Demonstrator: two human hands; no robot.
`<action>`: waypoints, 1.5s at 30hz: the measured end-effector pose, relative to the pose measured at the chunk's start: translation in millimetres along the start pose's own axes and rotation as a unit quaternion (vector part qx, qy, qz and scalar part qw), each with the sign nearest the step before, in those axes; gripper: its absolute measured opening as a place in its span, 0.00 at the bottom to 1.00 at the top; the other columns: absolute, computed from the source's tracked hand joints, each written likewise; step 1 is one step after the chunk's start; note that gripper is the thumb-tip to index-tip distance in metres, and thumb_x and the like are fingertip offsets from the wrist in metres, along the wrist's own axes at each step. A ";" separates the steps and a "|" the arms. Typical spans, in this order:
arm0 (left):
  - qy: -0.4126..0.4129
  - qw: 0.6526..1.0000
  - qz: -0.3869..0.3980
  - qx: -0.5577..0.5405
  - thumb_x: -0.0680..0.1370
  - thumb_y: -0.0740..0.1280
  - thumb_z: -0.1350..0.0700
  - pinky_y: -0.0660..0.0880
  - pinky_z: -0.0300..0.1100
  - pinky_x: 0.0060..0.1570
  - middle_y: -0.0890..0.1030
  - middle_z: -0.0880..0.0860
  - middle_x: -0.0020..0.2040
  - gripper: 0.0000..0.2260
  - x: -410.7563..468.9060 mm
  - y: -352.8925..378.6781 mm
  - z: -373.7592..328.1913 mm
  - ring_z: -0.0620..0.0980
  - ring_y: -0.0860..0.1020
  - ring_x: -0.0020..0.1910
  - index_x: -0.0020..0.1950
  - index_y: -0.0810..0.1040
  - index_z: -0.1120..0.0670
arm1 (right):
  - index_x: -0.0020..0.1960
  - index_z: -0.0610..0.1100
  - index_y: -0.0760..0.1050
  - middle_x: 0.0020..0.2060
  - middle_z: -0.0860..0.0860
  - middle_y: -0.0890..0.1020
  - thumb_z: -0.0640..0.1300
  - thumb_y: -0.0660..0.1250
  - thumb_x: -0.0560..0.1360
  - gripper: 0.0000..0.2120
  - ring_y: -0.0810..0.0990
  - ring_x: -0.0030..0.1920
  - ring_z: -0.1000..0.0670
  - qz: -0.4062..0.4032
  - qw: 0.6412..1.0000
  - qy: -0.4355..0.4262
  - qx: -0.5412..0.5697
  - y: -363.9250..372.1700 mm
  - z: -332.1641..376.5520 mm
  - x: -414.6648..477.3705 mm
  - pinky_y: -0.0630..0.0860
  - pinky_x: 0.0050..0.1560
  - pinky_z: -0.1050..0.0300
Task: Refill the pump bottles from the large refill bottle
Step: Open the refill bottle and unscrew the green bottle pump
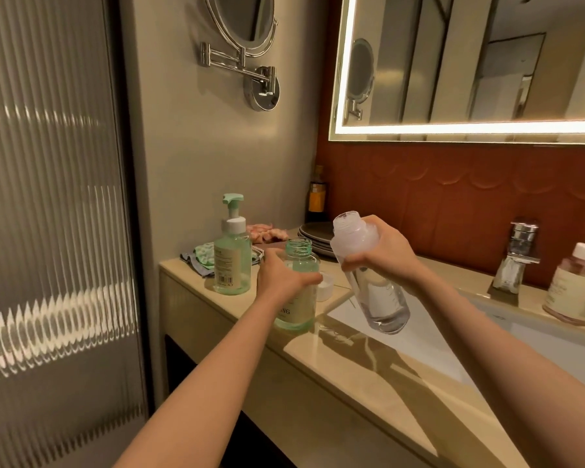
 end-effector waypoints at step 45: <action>0.016 0.996 0.077 -0.031 0.68 0.76 0.53 0.71 0.45 0.52 0.70 0.55 0.65 0.37 -8.3 56.7 -24.9 0.55 0.70 0.63 0.70 0.57 0.55 | 0.52 0.49 0.65 0.45 0.49 0.72 0.38 0.72 0.59 0.25 0.73 0.47 0.45 0.084 0.933 0.044 -0.348 -11.3 3.0 25.7 0.72 0.41 0.55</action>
Point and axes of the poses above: each hand's wrist, its own x-axis towards the middle knuckle, its own y-axis out of the palm, z = x × y, the point moved 9 cm from there along x, towards the middle knuckle
